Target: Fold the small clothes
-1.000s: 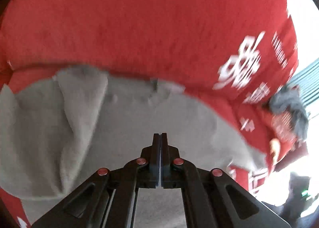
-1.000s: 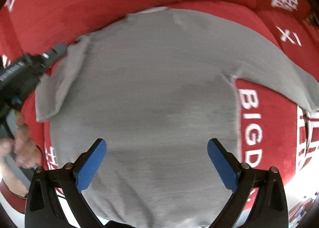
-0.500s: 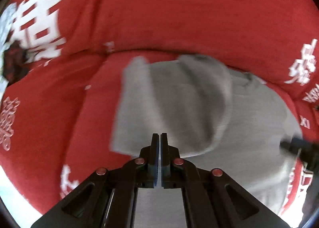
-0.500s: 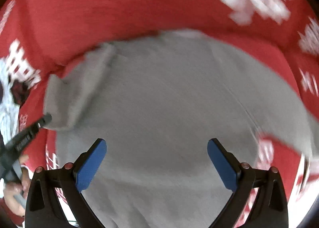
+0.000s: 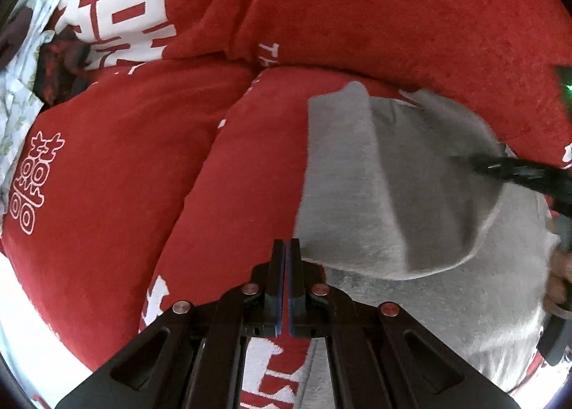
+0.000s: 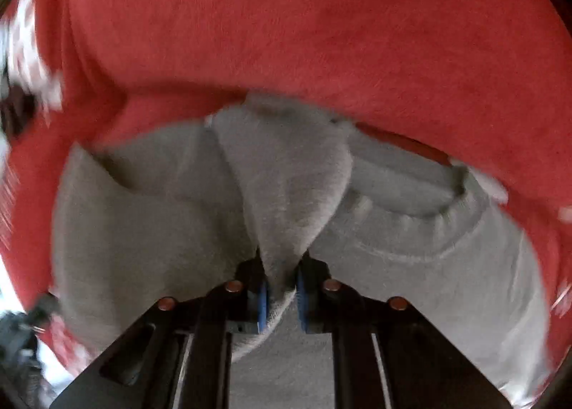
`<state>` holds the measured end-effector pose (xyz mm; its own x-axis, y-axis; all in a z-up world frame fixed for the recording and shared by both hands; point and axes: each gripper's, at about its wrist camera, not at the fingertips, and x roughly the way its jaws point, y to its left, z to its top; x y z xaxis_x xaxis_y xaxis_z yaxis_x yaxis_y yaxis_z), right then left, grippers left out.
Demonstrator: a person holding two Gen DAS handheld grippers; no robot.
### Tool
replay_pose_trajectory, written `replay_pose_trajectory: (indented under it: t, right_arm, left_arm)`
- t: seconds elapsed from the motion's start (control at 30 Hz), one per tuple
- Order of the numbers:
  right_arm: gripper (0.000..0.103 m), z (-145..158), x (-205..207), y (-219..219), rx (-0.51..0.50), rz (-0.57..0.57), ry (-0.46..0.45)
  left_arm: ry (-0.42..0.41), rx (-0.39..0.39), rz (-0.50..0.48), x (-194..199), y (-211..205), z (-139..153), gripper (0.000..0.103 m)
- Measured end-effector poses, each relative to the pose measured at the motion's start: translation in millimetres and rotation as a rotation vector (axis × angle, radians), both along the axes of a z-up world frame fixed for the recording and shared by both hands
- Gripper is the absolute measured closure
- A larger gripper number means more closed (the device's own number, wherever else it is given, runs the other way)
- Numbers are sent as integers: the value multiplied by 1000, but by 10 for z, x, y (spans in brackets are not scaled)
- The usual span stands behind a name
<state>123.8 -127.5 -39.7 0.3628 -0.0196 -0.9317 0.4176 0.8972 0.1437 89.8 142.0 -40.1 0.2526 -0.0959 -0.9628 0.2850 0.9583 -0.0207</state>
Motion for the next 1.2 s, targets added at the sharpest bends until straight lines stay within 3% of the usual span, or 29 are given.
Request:
replay_pose_trajectory:
  t: [0.07,0.17,0.27,0.3,0.33,0.37,0.4,0.53,0.63,0.73,0.87,1.0,1.03,1.07,1.1,1.2]
  right_arm:
    - [89,166,-329,-217,45,-87,-112]
    - [89,166,-851,-579,105,-251,-162]
    - [83,-149,-1356,-939,328,-426,-184]
    - [74,-213,-1466,-977,359,-462,-180]
    - [63,-265,-1575,-1004,379,-491,-175]
    - [42,-289,-1707,-1017,386,-519,-171]
    - [35,-298,-1815,-1023,390,-535,-173]
    - [35,-191,-2168,-1024,364,-597,-138]
    - [35,-36,-2104,-1020,292,-573,-118]
    - [35,172,-1798,-1028,180,-440,-100]
    - [35,150,-1080,-1099,63,-350,-36]
    - [35,-220,-550,-1151,-96,-338,195]
    - [39,-333,-508,-1169,-117,-329,247]
    - [72,-359,-519,-1179,-108,-332,234]
    - [93,-306,-569,-1195,-110,-348,204]
    - [93,51,-1001,-1282,-8,-396,-54]
  left_arm:
    - [0,19,0,23,4,-4,102]
    - [3,42,-7,53,-27,-24,101]
    - [16,50,-15,83,-93,-71,100]
    - [21,53,-18,109,-114,-88,90]
    - [25,61,-19,106,-156,-94,34]
    - [20,74,-14,113,-173,-91,2]
    - [-19,88,-13,90,-205,-40,2]
    - [-57,114,-70,67,-362,9,2]
    - [-43,119,-70,139,-410,-8,2]
    - [9,97,-54,289,-414,-88,2]
    - [54,67,-58,533,-504,-212,2]
    - [59,64,-80,730,-683,-332,2]
    - [62,65,-85,766,-719,-361,2]
    - [71,65,-90,803,-767,-403,2]
    - [77,63,-93,826,-799,-431,2]
    - [83,54,-99,875,-874,-501,2]
